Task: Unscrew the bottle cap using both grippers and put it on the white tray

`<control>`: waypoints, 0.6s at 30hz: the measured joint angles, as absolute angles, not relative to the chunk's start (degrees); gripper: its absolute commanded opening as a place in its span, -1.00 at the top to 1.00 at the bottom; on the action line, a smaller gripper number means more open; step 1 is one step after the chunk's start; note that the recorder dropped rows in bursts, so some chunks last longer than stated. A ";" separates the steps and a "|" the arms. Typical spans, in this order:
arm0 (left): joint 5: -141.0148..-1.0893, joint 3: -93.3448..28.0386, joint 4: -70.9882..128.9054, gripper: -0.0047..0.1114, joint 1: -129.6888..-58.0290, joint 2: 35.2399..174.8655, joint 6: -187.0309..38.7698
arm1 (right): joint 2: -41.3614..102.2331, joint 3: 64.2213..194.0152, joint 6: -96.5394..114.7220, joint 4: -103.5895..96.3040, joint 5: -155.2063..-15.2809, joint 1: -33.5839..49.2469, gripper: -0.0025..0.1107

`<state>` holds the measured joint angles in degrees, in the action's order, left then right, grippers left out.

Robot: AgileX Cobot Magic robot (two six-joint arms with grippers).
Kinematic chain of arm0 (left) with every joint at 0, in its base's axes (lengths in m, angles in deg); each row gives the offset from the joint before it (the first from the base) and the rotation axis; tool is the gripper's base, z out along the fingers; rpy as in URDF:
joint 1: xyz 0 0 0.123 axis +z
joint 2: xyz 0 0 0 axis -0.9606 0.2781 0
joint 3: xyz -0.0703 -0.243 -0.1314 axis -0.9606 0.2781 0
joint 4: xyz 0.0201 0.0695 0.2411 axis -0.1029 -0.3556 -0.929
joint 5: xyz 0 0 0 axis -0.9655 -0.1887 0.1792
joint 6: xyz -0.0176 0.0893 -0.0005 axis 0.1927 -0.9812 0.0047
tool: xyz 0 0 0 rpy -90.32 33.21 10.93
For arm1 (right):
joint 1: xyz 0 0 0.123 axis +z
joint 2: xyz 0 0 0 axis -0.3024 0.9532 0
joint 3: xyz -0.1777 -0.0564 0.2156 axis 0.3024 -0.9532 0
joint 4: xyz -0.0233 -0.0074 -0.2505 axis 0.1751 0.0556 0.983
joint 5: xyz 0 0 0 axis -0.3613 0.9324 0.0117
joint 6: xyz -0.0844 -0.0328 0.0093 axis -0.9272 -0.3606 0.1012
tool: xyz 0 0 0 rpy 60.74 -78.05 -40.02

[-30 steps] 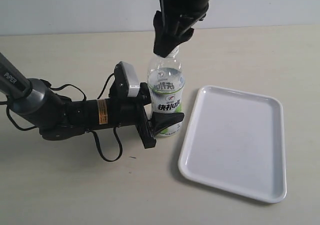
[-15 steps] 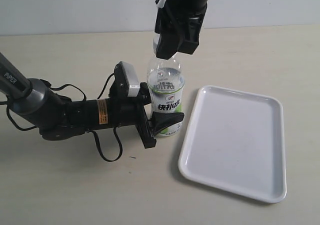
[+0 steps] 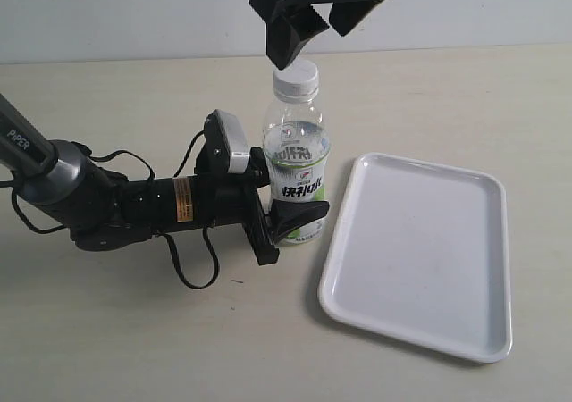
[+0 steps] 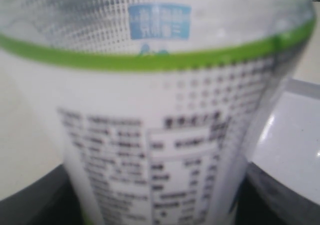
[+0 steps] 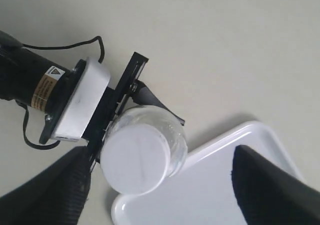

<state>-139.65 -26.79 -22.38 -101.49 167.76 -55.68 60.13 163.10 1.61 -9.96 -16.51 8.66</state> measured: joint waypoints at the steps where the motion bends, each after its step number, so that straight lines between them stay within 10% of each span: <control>1: -139.65 -26.79 -22.38 0.91 -101.49 167.76 -55.68 | 60.33 163.10 2.35 -10.24 -16.28 8.66 -0.37; 18: -139.65 -26.79 -22.38 0.91 -101.49 167.76 -55.68 | 63.66 163.10 3.97 -11.45 -16.05 8.66 -0.28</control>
<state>-139.65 -26.79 -22.38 -101.49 167.76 -55.68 63.66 163.10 3.97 -11.45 -16.05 8.66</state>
